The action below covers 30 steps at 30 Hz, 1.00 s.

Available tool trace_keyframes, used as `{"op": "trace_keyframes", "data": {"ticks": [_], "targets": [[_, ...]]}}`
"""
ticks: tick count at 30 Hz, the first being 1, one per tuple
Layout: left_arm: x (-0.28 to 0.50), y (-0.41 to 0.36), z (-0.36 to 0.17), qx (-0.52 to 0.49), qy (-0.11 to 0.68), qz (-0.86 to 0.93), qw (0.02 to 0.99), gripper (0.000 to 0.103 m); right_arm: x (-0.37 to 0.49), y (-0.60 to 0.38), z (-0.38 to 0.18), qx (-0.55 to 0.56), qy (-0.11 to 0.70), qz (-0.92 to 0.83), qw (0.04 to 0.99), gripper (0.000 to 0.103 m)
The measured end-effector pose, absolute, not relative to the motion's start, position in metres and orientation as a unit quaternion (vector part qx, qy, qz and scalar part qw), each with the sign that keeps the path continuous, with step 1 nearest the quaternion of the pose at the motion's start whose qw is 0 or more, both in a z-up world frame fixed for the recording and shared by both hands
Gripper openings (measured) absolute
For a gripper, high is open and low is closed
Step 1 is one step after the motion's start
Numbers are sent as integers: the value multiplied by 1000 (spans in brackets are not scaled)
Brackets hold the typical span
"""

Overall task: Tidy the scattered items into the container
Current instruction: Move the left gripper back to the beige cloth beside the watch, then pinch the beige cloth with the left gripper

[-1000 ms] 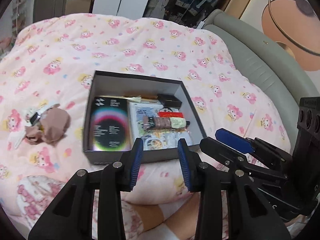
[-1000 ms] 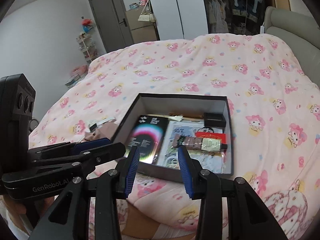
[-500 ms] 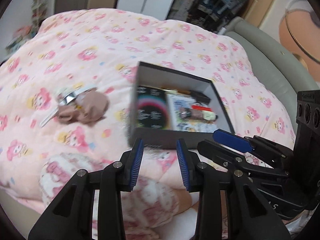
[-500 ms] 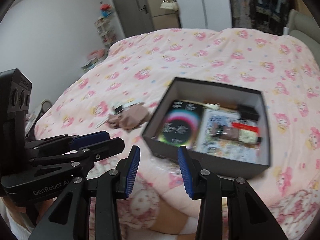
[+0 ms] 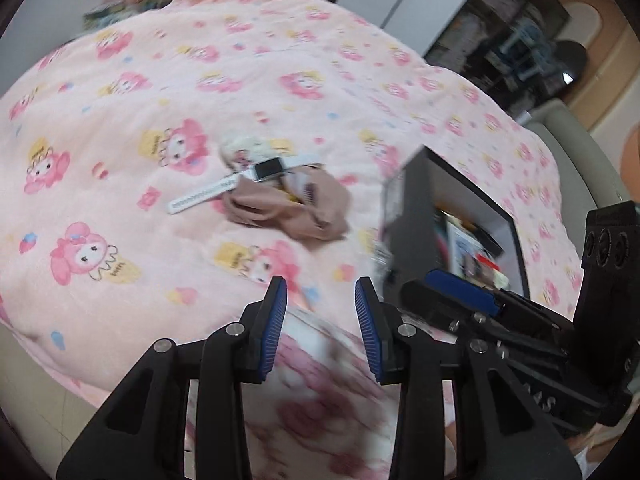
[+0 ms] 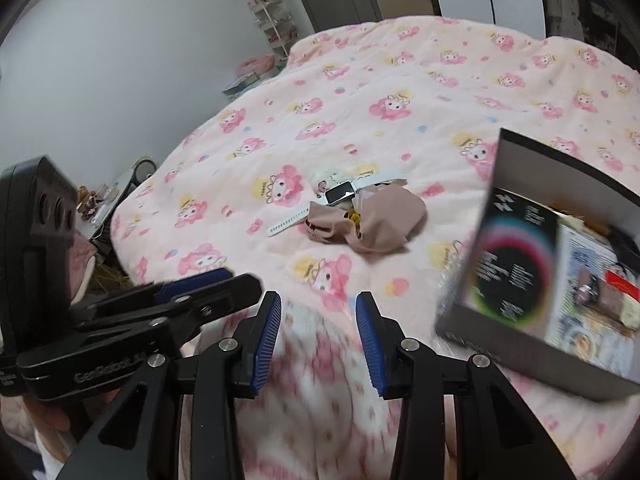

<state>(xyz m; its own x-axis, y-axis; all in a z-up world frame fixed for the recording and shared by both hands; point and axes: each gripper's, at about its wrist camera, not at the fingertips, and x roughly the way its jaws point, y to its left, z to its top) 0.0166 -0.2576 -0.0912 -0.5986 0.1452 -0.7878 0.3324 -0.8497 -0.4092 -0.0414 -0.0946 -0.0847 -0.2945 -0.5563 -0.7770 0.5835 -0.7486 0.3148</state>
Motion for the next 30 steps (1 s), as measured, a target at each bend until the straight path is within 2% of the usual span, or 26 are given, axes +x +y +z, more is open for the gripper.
{"op": "trace_keyframes", "data": {"ticks": [4, 8, 11, 18, 19, 20, 21, 22, 25, 30], "targets": [[-3, -289, -115, 453, 299, -838, 60, 38, -73, -118, -102, 494, 33, -806, 323, 36], [-31, -313, -142, 463, 332, -821, 45, 51, -102, -136, -120, 511, 41, -801, 309, 42], [-53, -326, -162, 475, 353, -805, 37, 53, -127, -150, -142, 532, 38, -796, 286, 46], [-101, -354, -209, 492, 413, -766, 33, 53, -164, -171, -204, 595, -5, -763, 254, 46], [-106, -355, -215, 496, 416, -761, 34, 51, -167, -170, -211, 604, -16, -754, 258, 39], [-110, -355, -220, 503, 417, -756, 31, 47, -167, -169, -214, 609, -22, -747, 266, 27], [-112, -354, -224, 510, 415, -752, 30, 41, -167, -168, -215, 609, -20, -744, 273, 22], [-112, -352, -226, 517, 408, -752, 34, 28, -165, -167, -214, 605, -18, -747, 275, 19], [-105, -346, -225, 514, 413, -752, 19, 11, -158, -162, -208, 600, -23, -744, 294, 10], [-92, -327, -211, 514, 403, -757, 1, 8, -139, -155, -187, 586, -39, -739, 330, 6]]}}
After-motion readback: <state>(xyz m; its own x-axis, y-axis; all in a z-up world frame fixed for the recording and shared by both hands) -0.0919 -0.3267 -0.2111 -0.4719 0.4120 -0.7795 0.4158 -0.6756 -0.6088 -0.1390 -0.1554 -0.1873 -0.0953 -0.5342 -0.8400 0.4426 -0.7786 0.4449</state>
